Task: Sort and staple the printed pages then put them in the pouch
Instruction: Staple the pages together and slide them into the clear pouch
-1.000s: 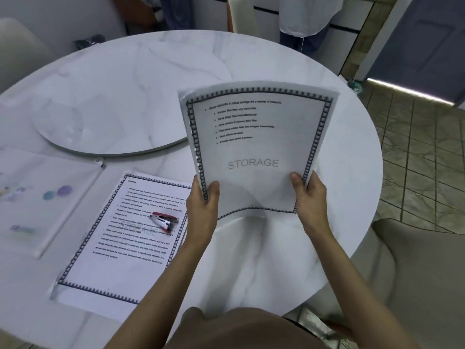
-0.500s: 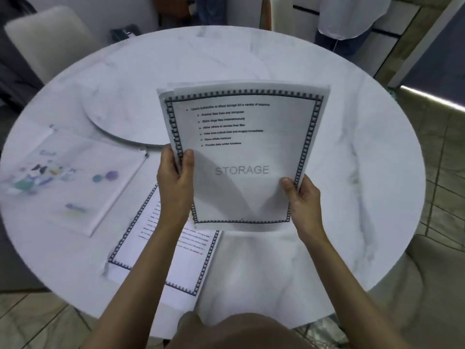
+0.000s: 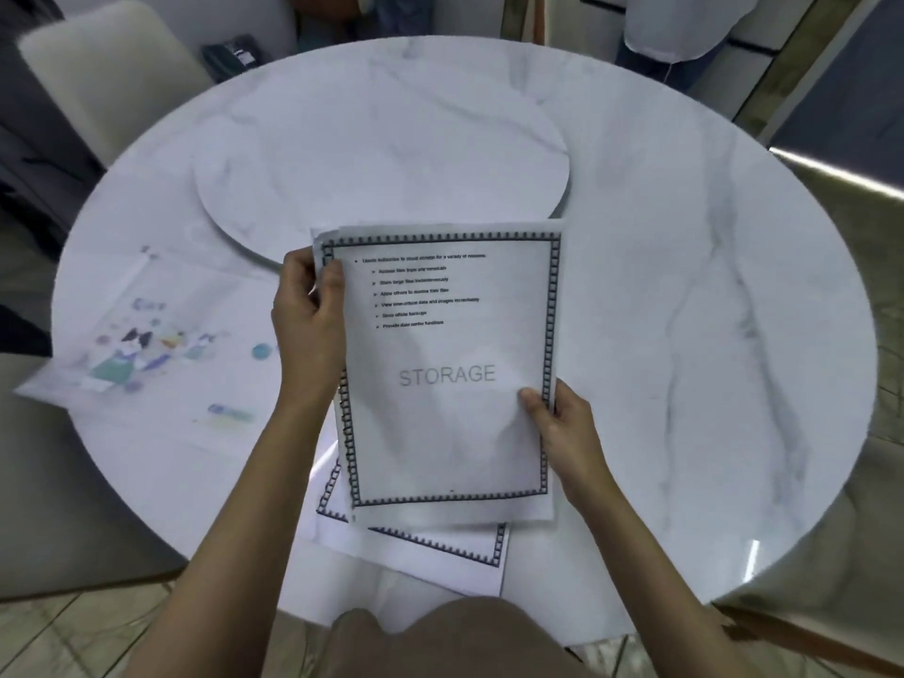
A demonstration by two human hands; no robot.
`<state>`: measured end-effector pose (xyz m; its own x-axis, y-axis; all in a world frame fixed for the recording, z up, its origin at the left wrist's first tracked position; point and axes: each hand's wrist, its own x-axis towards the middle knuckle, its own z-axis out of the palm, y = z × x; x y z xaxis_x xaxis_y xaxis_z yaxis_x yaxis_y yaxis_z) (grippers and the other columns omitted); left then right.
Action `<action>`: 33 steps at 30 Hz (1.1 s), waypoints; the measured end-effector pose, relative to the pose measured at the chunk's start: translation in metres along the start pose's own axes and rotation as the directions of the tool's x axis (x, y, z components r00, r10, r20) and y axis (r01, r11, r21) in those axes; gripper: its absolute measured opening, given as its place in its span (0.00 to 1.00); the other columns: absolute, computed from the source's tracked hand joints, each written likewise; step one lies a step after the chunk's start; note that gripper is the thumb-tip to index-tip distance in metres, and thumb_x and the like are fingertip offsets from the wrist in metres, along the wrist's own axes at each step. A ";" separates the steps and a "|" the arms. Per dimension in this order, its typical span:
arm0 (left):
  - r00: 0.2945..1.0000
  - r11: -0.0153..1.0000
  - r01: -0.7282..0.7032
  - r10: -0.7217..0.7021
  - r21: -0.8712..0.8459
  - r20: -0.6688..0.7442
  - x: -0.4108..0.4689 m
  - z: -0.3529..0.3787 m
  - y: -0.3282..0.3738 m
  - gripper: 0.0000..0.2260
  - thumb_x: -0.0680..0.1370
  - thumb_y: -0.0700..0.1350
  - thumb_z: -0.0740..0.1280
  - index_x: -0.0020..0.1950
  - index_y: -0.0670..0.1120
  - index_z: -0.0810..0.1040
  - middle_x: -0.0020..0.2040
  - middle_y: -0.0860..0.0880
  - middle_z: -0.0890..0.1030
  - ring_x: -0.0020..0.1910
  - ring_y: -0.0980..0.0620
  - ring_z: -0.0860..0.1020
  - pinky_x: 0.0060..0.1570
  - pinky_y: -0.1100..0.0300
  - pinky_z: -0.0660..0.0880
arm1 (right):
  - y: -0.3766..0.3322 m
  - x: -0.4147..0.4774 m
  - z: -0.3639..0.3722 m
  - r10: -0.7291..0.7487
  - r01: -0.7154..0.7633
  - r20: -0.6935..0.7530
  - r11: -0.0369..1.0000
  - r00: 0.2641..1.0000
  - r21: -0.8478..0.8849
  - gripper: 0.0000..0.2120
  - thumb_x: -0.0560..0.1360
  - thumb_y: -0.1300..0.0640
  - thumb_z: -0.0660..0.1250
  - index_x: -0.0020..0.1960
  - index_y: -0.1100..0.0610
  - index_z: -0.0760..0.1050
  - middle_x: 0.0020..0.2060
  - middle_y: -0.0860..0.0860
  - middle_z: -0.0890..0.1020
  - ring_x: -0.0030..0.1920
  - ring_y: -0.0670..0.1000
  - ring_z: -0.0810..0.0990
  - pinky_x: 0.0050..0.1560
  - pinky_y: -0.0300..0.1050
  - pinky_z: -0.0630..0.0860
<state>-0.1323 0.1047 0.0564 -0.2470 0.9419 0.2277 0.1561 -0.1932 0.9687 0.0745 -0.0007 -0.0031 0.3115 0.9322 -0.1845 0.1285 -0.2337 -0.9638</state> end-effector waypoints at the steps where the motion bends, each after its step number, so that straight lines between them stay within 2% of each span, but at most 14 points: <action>1: 1.000 1.000 0.016 -0.016 0.004 0.000 0.004 -0.004 -0.007 0.02 0.80 0.45 0.60 0.49 0.50 0.72 0.42 0.59 0.76 0.41 0.65 0.74 0.44 0.66 0.72 | 0.003 -0.004 0.007 0.025 -0.025 -0.002 1.000 1.000 -0.017 0.06 0.78 0.55 0.62 0.54 0.51 0.75 0.47 0.42 0.80 0.51 0.45 0.80 0.54 0.42 0.77; 3: 0.999 0.999 0.049 -0.049 0.021 0.004 0.010 -0.012 -0.022 0.04 0.80 0.47 0.60 0.49 0.47 0.72 0.42 0.58 0.76 0.41 0.65 0.73 0.43 0.68 0.71 | 0.011 -0.010 0.020 0.068 -0.068 -0.005 0.995 0.998 -0.071 0.07 0.78 0.54 0.62 0.53 0.52 0.75 0.48 0.46 0.81 0.51 0.49 0.80 0.55 0.47 0.77; 5: 0.997 0.995 0.071 -0.074 0.070 0.035 0.014 -0.019 -0.035 0.06 0.80 0.47 0.60 0.49 0.46 0.72 0.42 0.58 0.75 0.38 0.70 0.73 0.39 0.74 0.69 | 0.018 -0.017 0.031 0.108 -0.109 -0.010 0.988 0.994 -0.106 0.08 0.78 0.52 0.62 0.55 0.53 0.75 0.51 0.48 0.81 0.52 0.49 0.79 0.54 0.46 0.76; 7: 0.991 0.987 0.098 -0.109 0.124 0.080 0.016 -0.024 -0.049 0.05 0.80 0.46 0.60 0.49 0.46 0.72 0.41 0.59 0.75 0.36 0.72 0.73 0.37 0.78 0.68 | 0.025 -0.021 0.039 0.144 -0.145 -0.019 0.979 0.989 -0.141 0.06 0.78 0.53 0.61 0.52 0.52 0.75 0.48 0.47 0.80 0.50 0.47 0.78 0.48 0.39 0.75; 8: 0.986 0.982 0.113 -0.129 0.150 0.102 0.017 -0.028 -0.057 0.04 0.80 0.46 0.60 0.49 0.46 0.72 0.41 0.60 0.75 0.37 0.71 0.73 0.36 0.78 0.68 | 0.026 -0.023 0.043 0.154 -0.157 -0.028 0.972 0.988 -0.175 0.04 0.78 0.53 0.61 0.47 0.49 0.74 0.44 0.45 0.79 0.46 0.46 0.77 0.43 0.33 0.72; 11: 0.972 0.971 0.148 -0.178 0.188 0.156 0.022 -0.036 -0.080 0.05 0.80 0.45 0.60 0.50 0.46 0.72 0.41 0.59 0.75 0.40 0.65 0.73 0.38 0.74 0.69 | 0.028 -0.028 0.049 0.133 -0.136 -0.029 0.941 0.991 -0.309 0.14 0.78 0.56 0.62 0.36 0.44 0.66 0.33 0.41 0.72 0.35 0.39 0.70 0.32 0.25 0.68; 13: 0.956 0.961 0.179 -0.221 0.209 0.195 0.028 -0.041 -0.097 0.05 0.80 0.46 0.59 0.49 0.45 0.72 0.40 0.57 0.75 0.41 0.58 0.73 0.42 0.67 0.71 | 0.031 -0.028 0.050 0.098 -0.111 -0.054 0.913 0.994 -0.393 0.11 0.78 0.58 0.63 0.38 0.49 0.70 0.34 0.45 0.75 0.34 0.39 0.71 0.33 0.24 0.68; 15: 0.936 0.949 0.222 -0.272 0.225 0.224 0.031 -0.046 -0.112 0.05 0.80 0.46 0.60 0.49 0.45 0.73 0.41 0.52 0.77 0.43 0.51 0.75 0.47 0.56 0.73 | 0.033 -0.025 0.046 0.060 -0.095 -0.093 0.889 0.994 -0.448 0.03 0.77 0.61 0.64 0.46 0.56 0.76 0.40 0.51 0.78 0.39 0.39 0.74 0.37 0.23 0.69; 17: 0.917 0.933 0.245 -0.311 0.263 0.248 0.031 -0.049 -0.120 0.06 0.80 0.48 0.60 0.51 0.47 0.74 0.47 0.45 0.79 0.48 0.48 0.76 0.51 0.52 0.74 | 0.032 -0.019 0.040 -0.011 -0.054 -0.119 0.848 0.993 -0.527 0.06 0.76 0.63 0.64 0.52 0.61 0.77 0.44 0.52 0.78 0.41 0.40 0.74 0.40 0.23 0.68; 20: 0.906 0.921 0.260 -0.337 0.290 0.258 0.028 -0.050 -0.126 0.10 0.80 0.46 0.59 0.55 0.43 0.75 0.50 0.44 0.78 0.49 0.48 0.76 0.50 0.56 0.73 | 0.027 -0.005 0.037 -0.094 -0.001 -0.110 0.755 0.989 -0.656 0.10 0.76 0.62 0.64 0.57 0.63 0.76 0.48 0.52 0.74 0.48 0.49 0.75 0.45 0.28 0.65; 23: 0.904 0.912 0.270 -0.351 0.309 0.243 0.025 -0.049 -0.125 0.12 0.81 0.45 0.59 0.58 0.39 0.75 0.47 0.48 0.75 0.49 0.49 0.74 0.50 0.58 0.70 | 0.029 0.011 0.038 -0.137 0.081 -0.011 0.650 0.991 -0.755 0.18 0.75 0.58 0.67 0.63 0.63 0.72 0.56 0.56 0.72 0.56 0.50 0.68 0.53 0.34 0.61; 26: 0.902 0.907 0.286 -0.364 0.310 0.233 0.025 -0.049 -0.126 0.12 0.80 0.46 0.59 0.57 0.40 0.76 0.48 0.49 0.76 0.48 0.49 0.75 0.49 0.58 0.70 | 0.028 0.021 0.042 -0.094 0.131 0.095 0.563 0.991 -0.816 0.23 0.74 0.57 0.68 0.67 0.61 0.68 0.60 0.57 0.71 0.62 0.55 0.67 0.56 0.36 0.62; 29: 0.898 0.902 0.293 -0.374 0.318 0.231 0.027 -0.051 -0.127 0.11 0.80 0.47 0.60 0.56 0.43 0.77 0.49 0.49 0.79 0.48 0.51 0.76 0.46 0.60 0.69 | 0.027 0.027 0.044 -0.047 0.141 0.137 0.520 0.989 -0.843 0.23 0.74 0.56 0.67 0.67 0.59 0.68 0.59 0.55 0.72 0.62 0.53 0.68 0.57 0.40 0.66; 33: 0.899 0.900 0.306 -0.381 0.310 0.217 0.027 -0.053 -0.123 0.09 0.79 0.47 0.61 0.53 0.44 0.77 0.46 0.50 0.79 0.42 0.56 0.75 0.39 0.71 0.68 | 0.023 0.034 0.042 0.041 0.155 0.199 0.481 0.979 -0.863 0.23 0.73 0.56 0.69 0.66 0.57 0.69 0.59 0.53 0.72 0.62 0.52 0.68 0.56 0.44 0.70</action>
<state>-0.2087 0.1389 -0.0512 -0.0742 0.9798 -0.1857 0.3615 0.2000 0.9106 0.0490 0.0371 -0.0395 0.1227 0.9582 -0.2586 0.9227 -0.2061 -0.3257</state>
